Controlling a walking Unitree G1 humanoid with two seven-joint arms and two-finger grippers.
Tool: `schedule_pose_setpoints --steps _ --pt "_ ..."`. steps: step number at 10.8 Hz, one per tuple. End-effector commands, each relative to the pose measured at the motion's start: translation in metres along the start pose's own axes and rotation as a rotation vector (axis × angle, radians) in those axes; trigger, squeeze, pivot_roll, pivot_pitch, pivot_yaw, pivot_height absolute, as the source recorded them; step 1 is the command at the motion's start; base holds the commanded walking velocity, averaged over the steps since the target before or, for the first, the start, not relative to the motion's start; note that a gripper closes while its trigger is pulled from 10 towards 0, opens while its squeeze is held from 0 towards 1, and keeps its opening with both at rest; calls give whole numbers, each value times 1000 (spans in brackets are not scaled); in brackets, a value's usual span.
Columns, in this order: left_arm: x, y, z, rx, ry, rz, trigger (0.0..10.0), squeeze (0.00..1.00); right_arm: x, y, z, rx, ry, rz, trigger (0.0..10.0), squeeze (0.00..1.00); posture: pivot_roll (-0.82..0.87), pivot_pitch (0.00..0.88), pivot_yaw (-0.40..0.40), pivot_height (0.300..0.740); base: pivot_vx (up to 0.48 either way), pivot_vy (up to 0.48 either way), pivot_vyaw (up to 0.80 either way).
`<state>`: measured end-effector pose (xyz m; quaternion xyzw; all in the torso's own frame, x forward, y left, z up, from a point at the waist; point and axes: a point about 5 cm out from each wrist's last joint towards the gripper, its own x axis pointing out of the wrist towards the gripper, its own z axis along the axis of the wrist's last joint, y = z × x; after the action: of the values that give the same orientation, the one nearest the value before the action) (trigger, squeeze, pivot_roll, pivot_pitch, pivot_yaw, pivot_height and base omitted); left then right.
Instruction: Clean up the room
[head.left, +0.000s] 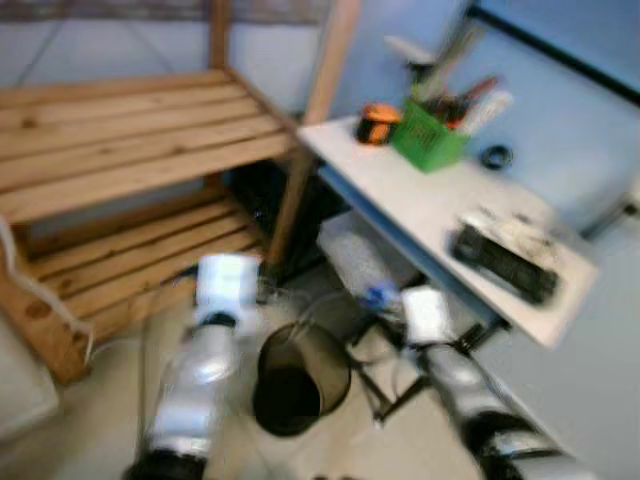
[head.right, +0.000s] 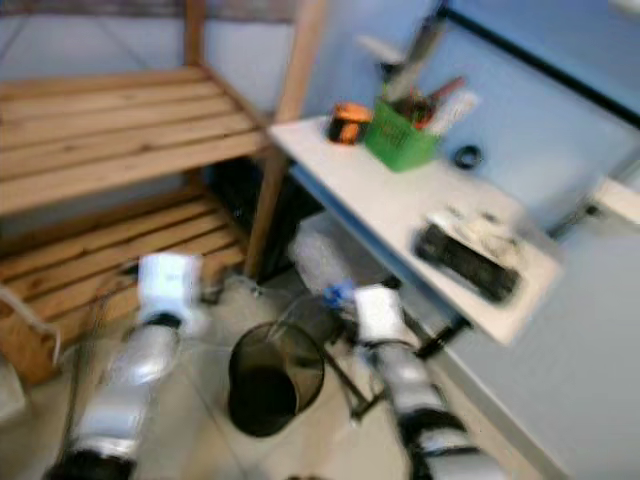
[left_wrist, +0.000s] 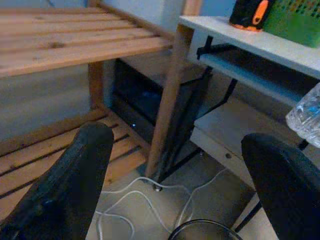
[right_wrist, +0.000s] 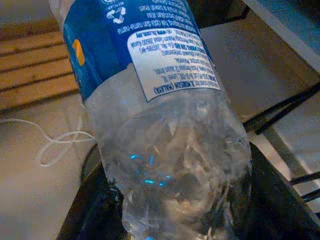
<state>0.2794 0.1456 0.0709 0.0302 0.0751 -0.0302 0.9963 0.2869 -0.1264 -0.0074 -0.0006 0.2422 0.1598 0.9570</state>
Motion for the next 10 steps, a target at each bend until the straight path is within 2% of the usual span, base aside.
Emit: schedule_pose_setpoints --steps 1,2,5,10 --pt "2 -16 6 -21 -17 -50 10000 0 -5 -19 3 -20 -13 -62 10000 0 160 25 -197 740 416 0 -800" --pt "2 -15 5 -24 -20 -46 10000 0 -4 -19 4 -23 -19 -67 10000 0 163 25 -196 740 416 0 0" --pt "0 -13 2 4 -6 -41 10000 0 -3 -15 4 -22 -17 -56 10000 0 172 19 -189 740 0 0 0" --pt "1 -15 5 -17 -9 -85 10000 0 -4 -8 -4 -21 2 -36 10000 0 168 26 -177 740 480 0 0"
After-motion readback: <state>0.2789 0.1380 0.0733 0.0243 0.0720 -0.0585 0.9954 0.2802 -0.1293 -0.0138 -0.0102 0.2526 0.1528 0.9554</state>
